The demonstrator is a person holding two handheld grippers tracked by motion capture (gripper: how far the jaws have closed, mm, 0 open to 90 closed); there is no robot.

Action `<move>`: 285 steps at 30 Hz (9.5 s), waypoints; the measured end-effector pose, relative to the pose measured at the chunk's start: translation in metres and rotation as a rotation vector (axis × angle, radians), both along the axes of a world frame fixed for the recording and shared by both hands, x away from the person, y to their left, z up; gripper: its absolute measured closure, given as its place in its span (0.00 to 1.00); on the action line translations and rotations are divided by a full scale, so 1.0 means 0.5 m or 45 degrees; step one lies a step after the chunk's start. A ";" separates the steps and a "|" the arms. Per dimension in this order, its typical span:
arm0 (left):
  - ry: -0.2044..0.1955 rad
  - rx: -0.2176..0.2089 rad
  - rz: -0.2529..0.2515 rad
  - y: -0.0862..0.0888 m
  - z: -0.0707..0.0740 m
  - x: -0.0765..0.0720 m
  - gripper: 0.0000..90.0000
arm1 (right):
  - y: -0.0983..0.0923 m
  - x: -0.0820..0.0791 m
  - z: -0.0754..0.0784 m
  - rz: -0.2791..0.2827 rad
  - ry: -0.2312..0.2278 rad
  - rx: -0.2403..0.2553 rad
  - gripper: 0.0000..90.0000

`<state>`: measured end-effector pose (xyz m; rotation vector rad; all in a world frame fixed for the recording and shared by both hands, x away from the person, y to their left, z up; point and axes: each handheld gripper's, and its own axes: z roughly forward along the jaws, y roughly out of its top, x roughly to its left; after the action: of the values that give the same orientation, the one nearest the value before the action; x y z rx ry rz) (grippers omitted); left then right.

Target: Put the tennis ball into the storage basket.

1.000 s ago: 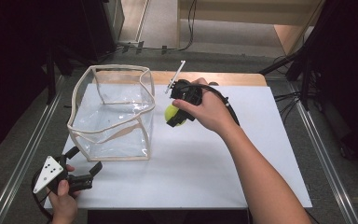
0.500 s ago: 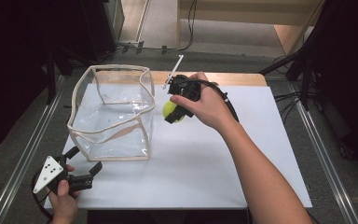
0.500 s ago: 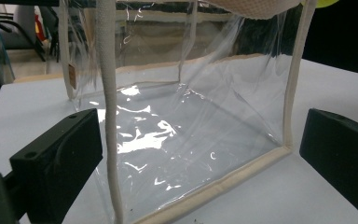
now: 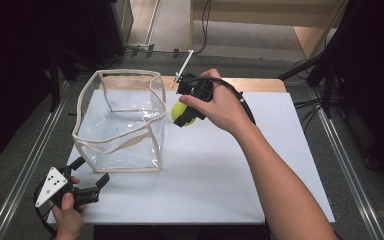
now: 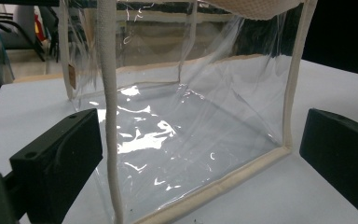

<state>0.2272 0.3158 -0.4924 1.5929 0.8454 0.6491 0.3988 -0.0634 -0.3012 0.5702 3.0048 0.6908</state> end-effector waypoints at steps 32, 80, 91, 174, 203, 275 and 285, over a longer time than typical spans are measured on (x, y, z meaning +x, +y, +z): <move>-0.007 -0.005 -0.012 0.002 0.000 0.000 0.00 | 0.023 0.008 0.048 0.004 -0.024 0.018 0.26; -0.015 -0.017 -0.019 0.004 -0.001 -0.002 0.00 | 0.107 0.024 0.063 0.064 -0.037 0.009 0.26; -0.015 -0.020 -0.024 0.004 -0.001 -0.001 0.00 | 0.135 0.027 0.064 0.074 -0.049 0.004 0.26; -0.011 -0.022 -0.025 0.005 -0.001 -0.001 0.00 | 0.123 0.011 0.034 -0.012 -0.145 0.056 0.00; -0.016 -0.015 -0.029 0.004 -0.001 -0.001 0.00 | 0.044 -0.025 -0.013 -0.026 -0.164 0.064 0.00; -0.015 0.005 -0.026 0.001 -0.001 -0.002 0.00 | -0.177 -0.159 -0.192 -0.197 -0.172 0.317 0.00; -0.013 0.006 -0.026 0.001 -0.001 -0.002 0.00 | -0.219 -0.182 -0.227 -0.251 -0.178 0.362 0.00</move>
<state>0.2262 0.3161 -0.4930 1.5989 0.8199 0.6447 0.3076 -0.1728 -0.4145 0.7780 2.6929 1.0988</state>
